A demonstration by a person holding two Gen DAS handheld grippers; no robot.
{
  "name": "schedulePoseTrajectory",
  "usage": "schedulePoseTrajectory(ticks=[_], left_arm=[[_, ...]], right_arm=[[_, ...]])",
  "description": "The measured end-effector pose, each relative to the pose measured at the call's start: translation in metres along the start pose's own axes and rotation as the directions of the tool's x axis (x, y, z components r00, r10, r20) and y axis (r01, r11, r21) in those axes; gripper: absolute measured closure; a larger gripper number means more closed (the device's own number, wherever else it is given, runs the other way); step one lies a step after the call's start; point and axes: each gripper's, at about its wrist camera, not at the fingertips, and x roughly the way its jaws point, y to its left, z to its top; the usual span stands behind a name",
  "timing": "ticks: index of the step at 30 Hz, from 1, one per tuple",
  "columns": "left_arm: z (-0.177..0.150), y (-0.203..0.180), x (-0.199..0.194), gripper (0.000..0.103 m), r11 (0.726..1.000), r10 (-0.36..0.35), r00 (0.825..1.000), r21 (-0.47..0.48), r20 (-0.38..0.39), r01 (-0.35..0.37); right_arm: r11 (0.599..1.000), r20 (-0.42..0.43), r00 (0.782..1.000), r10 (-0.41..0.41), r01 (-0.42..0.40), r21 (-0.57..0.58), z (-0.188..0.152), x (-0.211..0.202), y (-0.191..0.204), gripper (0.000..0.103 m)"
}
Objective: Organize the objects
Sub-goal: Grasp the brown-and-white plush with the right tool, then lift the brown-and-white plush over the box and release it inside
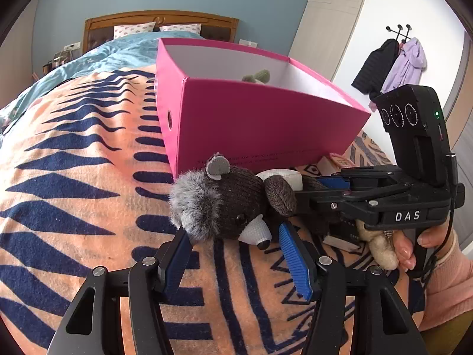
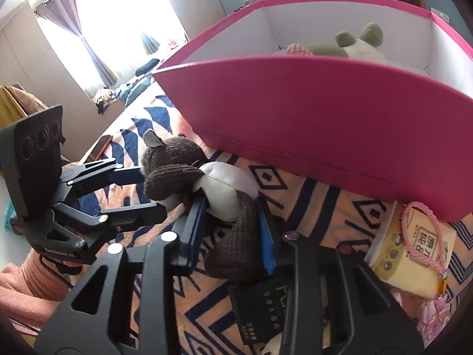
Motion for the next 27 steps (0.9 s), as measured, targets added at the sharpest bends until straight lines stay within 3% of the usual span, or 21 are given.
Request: schedulePoseTrajectory(ticks=[6, 12, 15, 18, 20, 21, 25, 26, 27], left_arm=[[0.006, 0.007, -0.010, 0.037, 0.999, 0.031, 0.999, -0.010, 0.039, -0.031], [0.012, 0.009, 0.002, 0.037, 1.000, -0.026, 1.000, -0.007, 0.016, 0.026], [0.017, 0.009, 0.011, 0.037, 1.000, 0.022, 1.000, 0.005, 0.004, -0.022], [0.019, 0.012, 0.009, 0.034, 1.000, 0.031, 0.999, 0.002, 0.012, -0.031], [0.021, 0.016, 0.007, 0.027, 1.000, 0.031, 0.999, -0.005, 0.020, -0.030], [0.022, 0.017, 0.008, 0.027, 1.000, 0.024, 1.000, -0.005, 0.020, -0.024], [0.027, 0.019, 0.016, 0.027, 1.000, -0.003, 1.000, 0.005, -0.002, 0.003], [0.027, 0.019, 0.018, 0.027, 1.000, -0.007, 1.000, 0.010, -0.007, 0.008], [0.028, 0.017, 0.020, 0.028, 1.000, -0.018, 1.000, 0.019, -0.013, 0.018]], right_arm=[[1.000, 0.034, 0.999, 0.018, -0.018, -0.005, 0.000, -0.019, -0.003, 0.078], [0.999, 0.041, 0.999, 0.016, -0.014, -0.048, 0.001, -0.028, 0.005, 0.085], [0.998, 0.049, 0.999, -0.025, 0.028, -0.051, 0.002, -0.026, 0.004, 0.085], [1.000, 0.035, 0.999, -0.018, 0.019, -0.024, 0.001, -0.023, -0.001, 0.078], [0.999, 0.025, 0.999, -0.024, 0.024, -0.022, -0.001, -0.017, -0.001, 0.050], [0.999, 0.016, 0.999, -0.030, 0.031, -0.028, -0.003, -0.013, 0.000, 0.048], [0.999, -0.013, 0.999, -0.043, 0.043, -0.013, -0.004, 0.000, -0.001, 0.050], [0.999, -0.023, 0.999, -0.047, 0.047, -0.009, -0.004, 0.002, -0.001, 0.061], [0.999, -0.035, 0.999, -0.042, 0.042, -0.007, -0.002, 0.008, -0.001, 0.066]])
